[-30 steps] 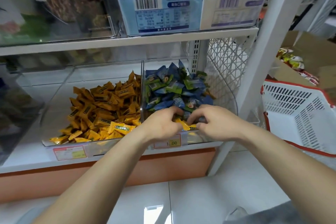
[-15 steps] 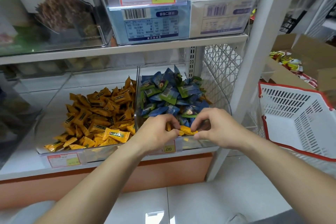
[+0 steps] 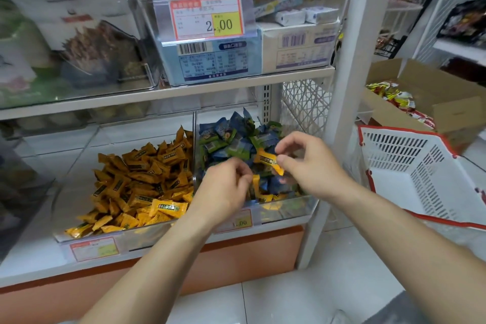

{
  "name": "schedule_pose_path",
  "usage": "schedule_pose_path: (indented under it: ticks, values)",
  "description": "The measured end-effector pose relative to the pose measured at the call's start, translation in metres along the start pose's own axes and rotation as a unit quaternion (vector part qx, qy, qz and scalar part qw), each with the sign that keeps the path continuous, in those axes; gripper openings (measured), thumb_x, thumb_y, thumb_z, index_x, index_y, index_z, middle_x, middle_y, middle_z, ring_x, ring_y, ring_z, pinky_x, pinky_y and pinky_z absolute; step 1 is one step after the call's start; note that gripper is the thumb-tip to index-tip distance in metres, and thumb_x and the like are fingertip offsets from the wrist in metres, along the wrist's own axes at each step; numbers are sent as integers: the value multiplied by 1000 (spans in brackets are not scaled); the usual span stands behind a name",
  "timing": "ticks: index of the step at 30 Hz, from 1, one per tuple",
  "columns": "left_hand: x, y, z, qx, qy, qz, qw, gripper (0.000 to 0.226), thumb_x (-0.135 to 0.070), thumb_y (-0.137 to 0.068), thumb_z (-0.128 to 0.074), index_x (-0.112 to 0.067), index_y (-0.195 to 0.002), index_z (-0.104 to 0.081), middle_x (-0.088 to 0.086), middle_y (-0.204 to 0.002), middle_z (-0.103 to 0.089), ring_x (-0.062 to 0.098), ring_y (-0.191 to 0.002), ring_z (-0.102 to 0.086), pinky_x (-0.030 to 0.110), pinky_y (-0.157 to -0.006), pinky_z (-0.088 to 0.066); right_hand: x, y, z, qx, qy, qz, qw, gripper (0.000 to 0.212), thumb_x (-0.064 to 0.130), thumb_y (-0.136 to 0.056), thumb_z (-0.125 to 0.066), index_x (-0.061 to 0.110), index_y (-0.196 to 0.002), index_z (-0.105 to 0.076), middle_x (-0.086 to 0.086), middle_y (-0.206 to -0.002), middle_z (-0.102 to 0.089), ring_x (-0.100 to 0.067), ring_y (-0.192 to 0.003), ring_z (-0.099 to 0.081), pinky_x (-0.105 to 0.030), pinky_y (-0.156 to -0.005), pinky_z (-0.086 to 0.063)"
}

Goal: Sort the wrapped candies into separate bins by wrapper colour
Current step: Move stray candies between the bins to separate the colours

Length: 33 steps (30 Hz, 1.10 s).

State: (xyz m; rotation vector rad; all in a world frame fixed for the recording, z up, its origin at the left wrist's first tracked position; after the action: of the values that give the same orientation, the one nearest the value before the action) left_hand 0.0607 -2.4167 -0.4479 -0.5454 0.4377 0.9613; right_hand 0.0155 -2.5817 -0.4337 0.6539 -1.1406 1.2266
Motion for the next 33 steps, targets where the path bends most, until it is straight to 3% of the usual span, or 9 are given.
schedule_pose_path:
  ticks: [5,9,16,20,22,24,26,30,33]
  values:
    - [22,3,32,-93,106,64,988,10,-25,-96,-62,-31,-89,-59,-16,-79,-65,1,-75,-62,15,-64,-43,15,1,-22,19,-24,20,999,26,7,-81,-75,27,-94,-64,4,-92,-65,-22,-71,-67,-45,-78,-59]
    - [46,8,38,-103,324,156,927,4,-21,-97,-62,-21,-93,-64,7,-100,-72,21,-91,-72,38,-77,-61,21,-1,-45,51,3,33,998,37,4,-85,-68,30,-111,-62,14,-107,-67,-2,-89,-70,-32,-90,-57]
    - [57,22,39,-85,494,217,838,12,-17,-101,-55,-11,-107,-64,9,-95,-74,18,-86,-74,24,-66,-58,37,-7,-70,56,81,91,991,39,23,-90,-65,37,-126,-59,18,-116,-65,1,-106,-60,-21,-91,-47]
    - [57,26,39,-101,542,237,800,14,-13,-102,-51,-8,-113,-58,14,-105,-70,21,-92,-73,26,-66,-60,42,-4,-94,93,-5,80,992,45,23,-91,-68,32,-133,-55,12,-118,-66,-8,-104,-65,-37,-87,-57]
    - [58,28,41,-116,562,239,784,19,-11,-102,-51,-13,-121,-53,13,-109,-69,24,-95,-74,28,-65,-60,46,-3,-99,76,-5,99,992,45,19,-89,-71,31,-130,-56,12,-114,-67,-7,-101,-66,-33,-87,-57]
    - [56,26,46,-113,562,214,791,25,-19,-101,-56,-26,-124,-54,7,-110,-70,21,-96,-73,30,-65,-60,52,-3,-102,58,13,120,991,44,19,-86,-74,34,-124,-57,17,-108,-67,1,-99,-64,-17,-86,-51]
    - [52,24,56,-107,506,170,839,22,-34,-95,-65,-38,-116,-61,-5,-103,-72,12,-93,-73,28,-64,-58,56,-3,-105,51,50,130,989,42,22,-84,-75,37,-116,-53,20,-100,-64,6,-93,-61,-6,-76,-45]
    - [55,28,75,-154,387,134,899,18,-31,-89,-73,-38,-102,-65,-1,-102,-68,17,-95,-70,37,-66,-62,64,1,-119,85,58,151,983,39,23,-85,-74,37,-111,-49,17,-97,-64,4,-87,-62,-10,-69,-48]
    - [68,31,89,-177,351,143,908,23,-30,-88,-74,-30,-108,-64,-1,-103,-67,22,-98,-69,44,-71,-63,72,3,-126,122,95,183,971,51,35,-80,-75,39,-126,-52,15,-119,-58,0,-101,-60,-15,-84,-49]
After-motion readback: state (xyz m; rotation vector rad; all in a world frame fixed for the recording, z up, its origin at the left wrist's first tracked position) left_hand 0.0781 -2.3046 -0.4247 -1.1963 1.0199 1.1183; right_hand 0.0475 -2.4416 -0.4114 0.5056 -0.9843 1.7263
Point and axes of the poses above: each hand's wrist, its own y-axis away from the middle knuckle, its own z-axis out of the back of the hand, x = y × z, the point moved 10 cm from there along -y, towards the middle knuckle
